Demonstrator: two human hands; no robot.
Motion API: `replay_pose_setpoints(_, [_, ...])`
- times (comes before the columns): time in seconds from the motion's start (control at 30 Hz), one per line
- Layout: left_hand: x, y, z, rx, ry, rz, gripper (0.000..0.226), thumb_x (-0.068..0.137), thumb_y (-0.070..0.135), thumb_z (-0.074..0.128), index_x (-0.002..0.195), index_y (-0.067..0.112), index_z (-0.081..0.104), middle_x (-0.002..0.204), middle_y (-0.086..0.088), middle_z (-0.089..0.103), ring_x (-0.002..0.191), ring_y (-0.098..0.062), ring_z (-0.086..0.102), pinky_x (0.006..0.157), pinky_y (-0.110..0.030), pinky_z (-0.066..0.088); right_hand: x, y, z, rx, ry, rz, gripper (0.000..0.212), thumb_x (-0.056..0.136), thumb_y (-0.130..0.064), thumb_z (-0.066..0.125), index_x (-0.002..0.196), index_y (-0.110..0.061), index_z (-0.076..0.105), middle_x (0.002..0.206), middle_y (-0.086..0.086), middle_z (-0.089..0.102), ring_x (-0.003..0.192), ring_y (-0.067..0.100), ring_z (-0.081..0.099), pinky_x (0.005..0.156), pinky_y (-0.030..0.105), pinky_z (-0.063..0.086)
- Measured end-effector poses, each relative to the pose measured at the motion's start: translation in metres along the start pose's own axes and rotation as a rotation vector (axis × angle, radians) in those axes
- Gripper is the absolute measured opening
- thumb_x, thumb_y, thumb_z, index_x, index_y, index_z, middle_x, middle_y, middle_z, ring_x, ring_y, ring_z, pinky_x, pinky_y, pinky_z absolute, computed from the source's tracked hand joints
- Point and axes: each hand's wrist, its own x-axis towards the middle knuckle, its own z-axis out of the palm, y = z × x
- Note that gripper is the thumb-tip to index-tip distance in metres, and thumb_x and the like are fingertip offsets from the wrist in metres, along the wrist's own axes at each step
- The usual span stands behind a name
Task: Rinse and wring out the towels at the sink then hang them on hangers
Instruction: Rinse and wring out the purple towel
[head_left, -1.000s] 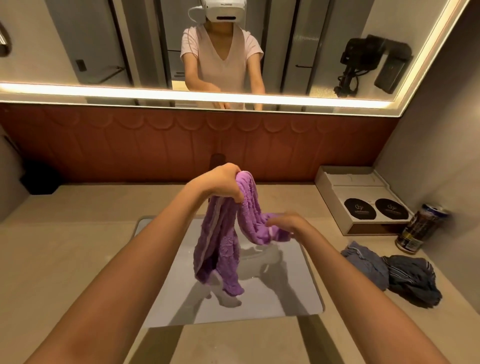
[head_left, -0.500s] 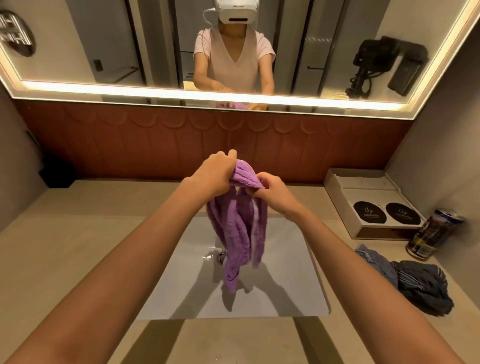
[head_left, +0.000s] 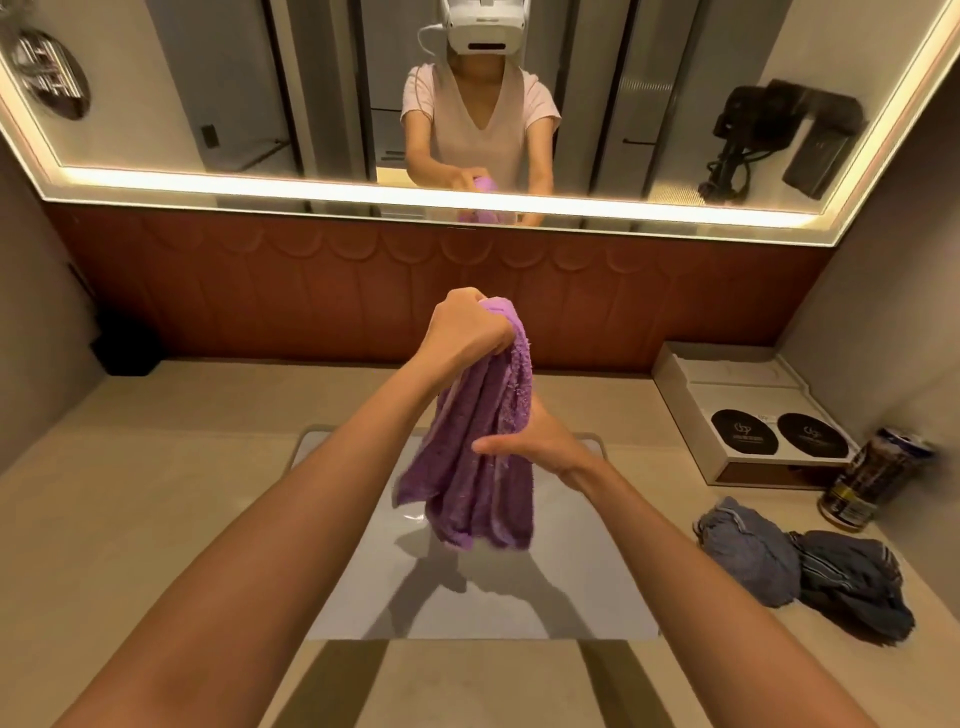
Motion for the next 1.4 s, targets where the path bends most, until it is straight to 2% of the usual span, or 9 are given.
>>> replay_pose_setpoints(0.27, [0.006,0.019,-0.008,-0.287,0.136,-0.054,0.009,0.042,0.012,0.047,0.050,0.013,0.043,0.055,0.000,0.040,0.057,-0.017,0.039,0.053,-0.028,0.030,0.001,0.043,0.049,0.149,0.228,0.171,0.086,0.051,-0.033,0.088,0.126,-0.015,0.050,0.116,0.001,0.063,0.103,0.018,0.061,0.091,0.031,0.051])
replay_pose_setpoints(0.4, [0.007,0.006,-0.023,-0.425,0.195,-0.121,0.009,0.046,0.006,0.049,0.049,0.013,0.043,0.046,0.004,0.041,0.053,-0.015,0.039,0.050,-0.025,0.029,0.008,0.038,0.048,0.099,0.258,0.212,0.037,0.068,-0.010,0.079,0.102,-0.012,0.062,0.099,0.008,0.068,0.087,0.024,0.065,0.079,0.031,0.054])
replay_pose_setpoints(0.5, [0.007,-0.016,-0.037,-0.567,0.259,-0.206,0.010,0.050,0.001,0.048,0.050,0.010,0.046,0.041,0.005,0.039,0.047,-0.013,0.034,0.044,-0.019,0.026,0.007,0.033,0.034,0.056,0.161,0.224,0.032,0.074,0.001,0.070,0.101,-0.012,0.062,0.089,0.003,0.066,0.074,0.014,0.062,0.067,0.018,0.051])
replay_pose_setpoints(0.67, [0.002,-0.082,-0.055,-0.646,0.328,-0.425,0.009,0.058,0.000,0.051,0.065,0.007,0.052,0.062,-0.006,0.046,0.050,-0.016,0.043,0.045,-0.015,0.035,0.015,0.021,0.009,0.076,0.115,0.262,0.026,0.069,-0.001,0.066,0.094,-0.006,0.064,0.081,0.011,0.067,0.072,0.023,0.061,0.080,0.036,0.052])
replay_pose_setpoints(0.83, [-0.021,-0.144,-0.040,-0.398,-0.045,-0.592,0.062,0.074,0.005,0.059,0.132,0.003,0.038,0.131,-0.020,0.049,0.086,-0.026,0.059,0.068,-0.035,0.054,0.028,-0.003,0.002,0.174,0.151,0.120,0.024,0.069,0.004,0.065,0.086,-0.013,0.064,0.073,0.000,0.067,0.065,0.014,0.059,0.066,0.024,0.050])
replay_pose_setpoints(0.93, [-0.031,-0.128,-0.021,-0.129,-0.322,-0.274,0.098,0.078,0.007,0.070,0.150,0.022,0.004,0.152,-0.002,0.019,0.132,-0.018,0.031,0.100,-0.031,0.036,0.031,-0.019,0.005,0.069,0.031,0.085,0.025,0.072,0.007,0.062,0.090,-0.011,0.061,0.078,0.002,0.063,0.067,0.013,0.058,0.065,0.022,0.049])
replay_pose_setpoints(1.1, [-0.021,-0.112,-0.005,-0.038,-0.354,0.160,0.097,0.058,0.006,0.078,0.136,0.033,0.028,0.128,0.000,0.049,0.113,-0.018,0.053,0.092,-0.030,0.048,0.029,-0.037,0.009,-0.107,-0.165,0.088,0.048,0.053,-0.003,0.064,0.101,-0.003,0.059,0.085,0.007,0.064,0.071,0.016,0.060,0.067,0.024,0.051])
replay_pose_setpoints(1.27, [-0.015,-0.099,-0.002,-0.236,-0.173,0.032,0.052,0.042,0.005,0.057,0.094,0.010,0.054,0.081,-0.002,0.057,0.075,-0.015,0.051,0.057,-0.013,0.043,0.024,-0.020,-0.014,0.014,-0.214,0.199,0.073,0.060,-0.044,0.077,0.119,-0.010,0.053,0.109,0.017,0.059,0.094,0.026,0.057,0.094,0.043,0.045])
replay_pose_setpoints(1.4, [-0.021,-0.086,0.014,-0.411,-0.045,-0.059,0.042,0.048,-0.001,0.055,0.088,0.009,0.055,0.079,-0.001,0.055,0.072,-0.012,0.051,0.057,-0.017,0.046,0.016,-0.001,0.008,0.322,0.018,0.291,0.072,0.089,-0.068,0.028,0.108,-0.007,0.062,0.079,0.009,0.068,0.075,0.021,0.063,0.069,0.026,0.052])
